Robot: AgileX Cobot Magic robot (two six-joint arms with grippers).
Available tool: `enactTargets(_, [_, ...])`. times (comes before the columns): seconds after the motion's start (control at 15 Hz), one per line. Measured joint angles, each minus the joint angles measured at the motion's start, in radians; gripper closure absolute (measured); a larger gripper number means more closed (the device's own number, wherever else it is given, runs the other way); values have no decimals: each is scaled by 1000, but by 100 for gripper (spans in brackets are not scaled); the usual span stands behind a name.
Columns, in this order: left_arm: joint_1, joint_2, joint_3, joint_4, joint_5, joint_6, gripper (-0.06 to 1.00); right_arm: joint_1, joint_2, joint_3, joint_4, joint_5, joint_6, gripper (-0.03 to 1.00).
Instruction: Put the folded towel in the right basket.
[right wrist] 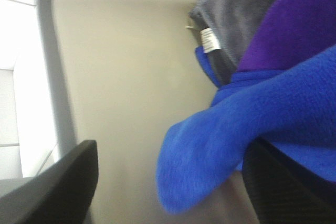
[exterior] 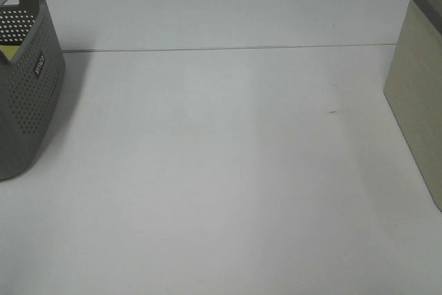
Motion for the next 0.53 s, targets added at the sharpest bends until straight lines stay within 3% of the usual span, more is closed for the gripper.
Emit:
enactTargets(0.4, [0,0,0,0,0,0,-5,0,-250,-10,-41,31,8,23])
enactTargets(0.53, [0,0,0,0,0,0,-5,3,-334,-10,-41,80,10,23])
